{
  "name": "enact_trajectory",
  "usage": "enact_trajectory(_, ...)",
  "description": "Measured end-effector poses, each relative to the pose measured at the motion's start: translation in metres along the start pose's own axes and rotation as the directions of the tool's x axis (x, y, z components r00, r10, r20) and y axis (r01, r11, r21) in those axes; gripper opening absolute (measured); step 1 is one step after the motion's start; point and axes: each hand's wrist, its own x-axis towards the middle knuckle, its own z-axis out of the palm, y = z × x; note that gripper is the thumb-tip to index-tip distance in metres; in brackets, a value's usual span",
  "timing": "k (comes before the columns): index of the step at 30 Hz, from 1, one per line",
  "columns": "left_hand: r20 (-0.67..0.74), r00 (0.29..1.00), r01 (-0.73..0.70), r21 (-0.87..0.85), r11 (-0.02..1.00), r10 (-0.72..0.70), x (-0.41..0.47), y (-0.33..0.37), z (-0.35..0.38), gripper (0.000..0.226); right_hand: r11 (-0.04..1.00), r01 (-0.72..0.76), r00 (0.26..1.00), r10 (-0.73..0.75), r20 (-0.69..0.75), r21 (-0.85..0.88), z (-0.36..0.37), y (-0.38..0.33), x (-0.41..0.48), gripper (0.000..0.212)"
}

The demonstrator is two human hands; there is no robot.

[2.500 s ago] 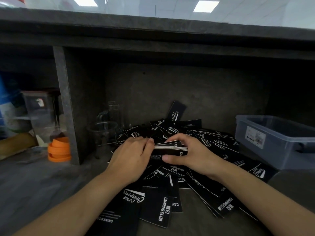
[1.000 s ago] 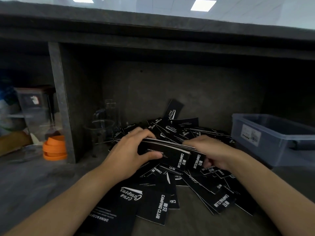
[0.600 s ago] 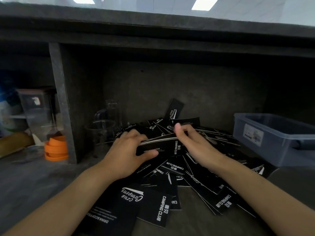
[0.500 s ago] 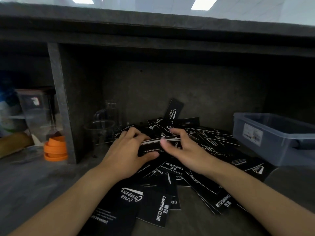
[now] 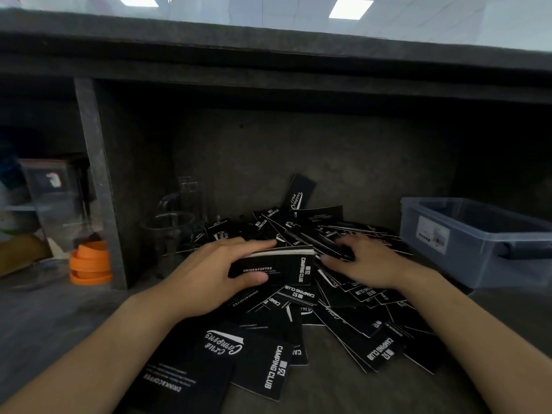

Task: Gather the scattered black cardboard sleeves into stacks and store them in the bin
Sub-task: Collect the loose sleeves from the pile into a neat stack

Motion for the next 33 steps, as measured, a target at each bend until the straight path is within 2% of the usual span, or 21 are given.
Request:
enact_trajectory(1, 0.000, 1.000, 0.017, 0.131, 0.991, -0.018, 0.000, 0.001, 0.000, 0.066, 0.999, 0.006, 1.000, -0.007, -0.007, -0.042, 0.003, 0.004, 0.002, 0.067)
enact_trajectory(3, -0.025, 0.999, 0.039, 0.282, 0.959, -0.033, 0.001, 0.004, 0.001, 0.071, 0.993, 0.048, 0.987, -0.064, -0.150, -0.112, 0.005, 0.007, 0.008, 0.055)
enact_trajectory(5, -0.038, 0.999, 0.035, 0.288, 0.957, -0.026, 0.002, 0.006, 0.002, 0.071, 0.953, 0.060, 0.964, -0.133, -0.231, -0.296, 0.002, 0.004, 0.009, 0.041)
enact_trajectory(8, -0.031, 0.999, 0.029, 0.197, 0.980, -0.023, 0.000, 0.003, 0.004, 0.069, 0.848, -0.003, 0.933, -0.188, -0.306, -0.530, 0.006, -0.003, 0.011, 0.027)
enact_trajectory(10, -0.037, 0.999, 0.019, 0.106, 0.994, -0.015, -0.001, 0.001, 0.003, 0.063, 0.872, -0.010, 0.860, -0.242, -0.449, -0.490, 0.006, -0.003, 0.015, 0.016)
enact_trajectory(12, -0.032, 0.999, -0.001, 0.027, 1.000, 0.002, -0.001, 0.000, 0.003, 0.050, 0.935, 0.058, 0.699, -0.289, -0.654, -0.351, 0.002, 0.001, 0.017, 0.018)
enact_trajectory(13, -0.035, 0.999, -0.013, 0.008, 1.000, 0.013, -0.001, -0.001, 0.003, 0.044, 0.968, 0.121, 0.618, -0.246, -0.747, -0.218, 0.000, 0.004, 0.016, 0.022)
enact_trajectory(14, -0.039, 0.999, -0.022, -0.007, 1.000, 0.022, -0.002, -0.001, 0.003, 0.038, 0.977, 0.211, 0.604, -0.143, -0.784, -0.016, -0.004, 0.004, 0.014, 0.025)
enact_trajectory(16, -0.062, 0.997, -0.042, -0.067, 0.997, 0.038, -0.002, 0.001, 0.002, 0.029, 0.874, 0.301, 0.730, 0.046, -0.682, 0.381, -0.010, 0.003, 0.010, 0.028)
enact_trajectory(17, -0.077, 0.996, -0.052, -0.109, 0.993, 0.044, -0.001, 0.003, 0.002, 0.028, 0.830, 0.305, 0.783, 0.061, -0.618, 0.468, -0.011, 0.004, 0.009, 0.027)
enact_trajectory(21, -0.099, 0.991, -0.098, -0.140, 0.985, 0.085, 0.001, 0.007, 0.004, 0.026, 0.772, 0.372, 0.868, -0.092, -0.489, 0.516, -0.002, 0.003, 0.011, 0.021)
enact_trajectory(26, -0.085, 0.994, -0.076, -0.169, 0.983, 0.062, 0.002, 0.006, 0.007, 0.018, 0.695, 0.343, 0.936, -0.198, -0.290, 0.632, 0.010, -0.011, 0.011, 0.012)
enact_trajectory(29, -0.085, 0.996, -0.056, -0.174, 0.983, 0.041, 0.002, 0.006, 0.006, 0.018, 0.546, 0.282, 0.958, -0.205, -0.201, 0.789, 0.014, -0.020, 0.008, 0.015)
enact_trajectory(31, -0.079, 0.996, -0.055, -0.179, 0.982, 0.042, 0.002, 0.007, 0.006, 0.019, 0.418, 0.253, 0.966, -0.155, -0.206, 0.872, 0.017, -0.024, 0.010, 0.017)
enact_trajectory(33, -0.090, 0.995, -0.062, -0.182, 0.981, 0.047, 0.001, 0.008, 0.006, 0.020, 0.333, 0.244, 0.969, -0.119, -0.216, 0.911, 0.019, -0.026, 0.013, 0.018)
